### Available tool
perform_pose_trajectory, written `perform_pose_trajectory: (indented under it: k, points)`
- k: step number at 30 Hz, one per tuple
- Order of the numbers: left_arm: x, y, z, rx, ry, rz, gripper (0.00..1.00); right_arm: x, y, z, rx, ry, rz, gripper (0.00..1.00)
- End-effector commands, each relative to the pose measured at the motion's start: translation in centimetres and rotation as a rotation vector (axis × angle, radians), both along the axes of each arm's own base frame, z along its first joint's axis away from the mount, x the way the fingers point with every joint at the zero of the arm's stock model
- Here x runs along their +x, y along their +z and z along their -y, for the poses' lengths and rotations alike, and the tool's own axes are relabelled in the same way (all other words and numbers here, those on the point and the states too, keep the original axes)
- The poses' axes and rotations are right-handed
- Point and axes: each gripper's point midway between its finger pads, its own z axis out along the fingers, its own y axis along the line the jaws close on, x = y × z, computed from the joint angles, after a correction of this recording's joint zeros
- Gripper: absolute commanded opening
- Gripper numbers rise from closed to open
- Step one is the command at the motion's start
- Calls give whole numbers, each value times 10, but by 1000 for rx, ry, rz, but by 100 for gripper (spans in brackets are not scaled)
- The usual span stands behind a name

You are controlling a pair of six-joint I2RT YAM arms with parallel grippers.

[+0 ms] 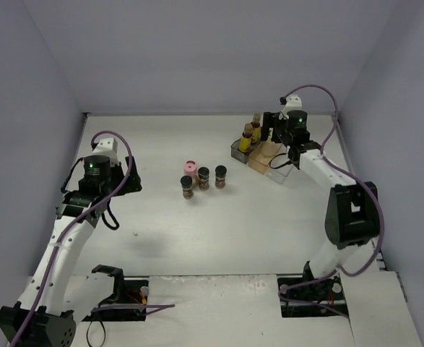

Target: Organize the condiment bottles

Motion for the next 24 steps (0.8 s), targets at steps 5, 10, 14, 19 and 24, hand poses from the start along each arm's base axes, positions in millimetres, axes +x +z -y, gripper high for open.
perform_pose_trajectory:
  k: [5, 10, 14, 19, 24]
  points:
    - [8, 17, -1, -21, 12, 64, 86, -43, 126, -84, 10, 229, 229, 89]
    - [8, 18, -1, -21, 14, 65, 85, -65, 136, -144, 30, 378, 197, 98]
    - [7, 17, -1, -21, 14, 62, 86, -75, 129, -187, 41, 470, 163, 99]
    - [8, 17, -1, -24, 12, 65, 85, -83, 105, -241, 43, 553, 97, 100]
    - [7, 17, 0, -27, 10, 65, 86, -82, 73, -276, 43, 565, 27, 100]
